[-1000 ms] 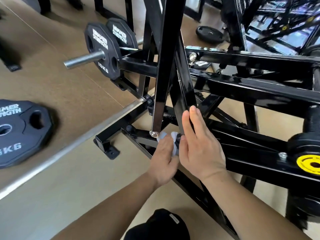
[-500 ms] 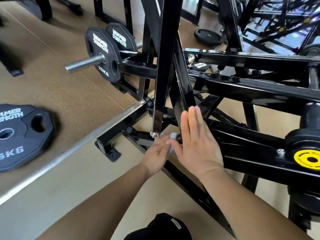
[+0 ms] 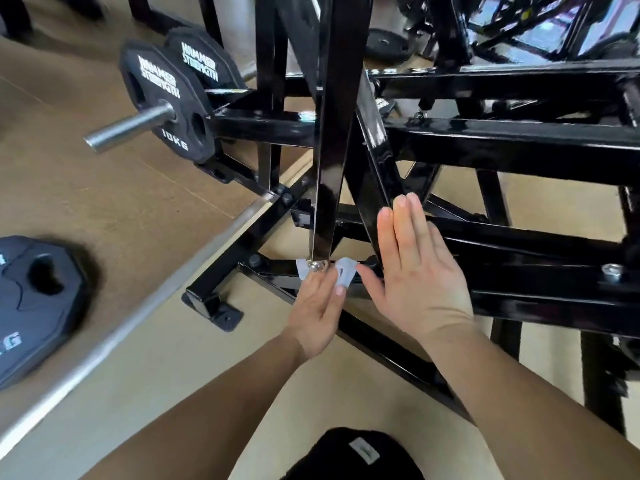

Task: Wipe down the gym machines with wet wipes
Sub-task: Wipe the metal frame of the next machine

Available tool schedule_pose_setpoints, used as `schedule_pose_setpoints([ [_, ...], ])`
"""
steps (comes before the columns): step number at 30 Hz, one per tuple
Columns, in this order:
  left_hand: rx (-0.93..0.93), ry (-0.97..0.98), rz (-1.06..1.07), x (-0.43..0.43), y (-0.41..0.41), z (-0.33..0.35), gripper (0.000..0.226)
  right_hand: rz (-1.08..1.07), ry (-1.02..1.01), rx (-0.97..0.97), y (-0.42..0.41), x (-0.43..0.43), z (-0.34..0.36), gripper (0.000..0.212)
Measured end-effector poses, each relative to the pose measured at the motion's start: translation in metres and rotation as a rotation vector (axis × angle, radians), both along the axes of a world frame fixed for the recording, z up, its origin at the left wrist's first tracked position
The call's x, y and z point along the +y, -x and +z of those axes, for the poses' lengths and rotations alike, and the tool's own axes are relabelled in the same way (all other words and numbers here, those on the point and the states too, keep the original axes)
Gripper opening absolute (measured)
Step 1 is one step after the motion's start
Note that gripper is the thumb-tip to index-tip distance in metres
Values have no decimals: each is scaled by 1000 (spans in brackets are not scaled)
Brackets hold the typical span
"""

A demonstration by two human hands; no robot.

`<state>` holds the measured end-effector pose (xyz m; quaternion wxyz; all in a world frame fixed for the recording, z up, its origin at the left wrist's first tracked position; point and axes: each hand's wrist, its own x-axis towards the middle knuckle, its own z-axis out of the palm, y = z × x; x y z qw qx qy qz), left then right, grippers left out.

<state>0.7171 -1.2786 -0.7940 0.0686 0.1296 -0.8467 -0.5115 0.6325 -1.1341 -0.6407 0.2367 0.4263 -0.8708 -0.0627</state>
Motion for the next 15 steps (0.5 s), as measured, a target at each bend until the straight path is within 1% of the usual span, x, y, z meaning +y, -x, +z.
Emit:
schedule_pose_setpoints([
  [3,13,84,-25,-13,-6,-13,66,-31,4,1,-2,0,-3,89],
  [6,-6,73,-3,-38,-4,-29,66,-32,32,34,1,-1,-9,90],
  [9,-149,-8,73,-62,-1,-48,66,-22,52,70,3,-2,-12,91],
  [13,-342,-63,184,-92,4,-59,65,-6,90,68,2,-3,-15,88],
  [15,-384,-104,216,-95,4,-57,67,-7,104,71,3,-3,-16,87],
])
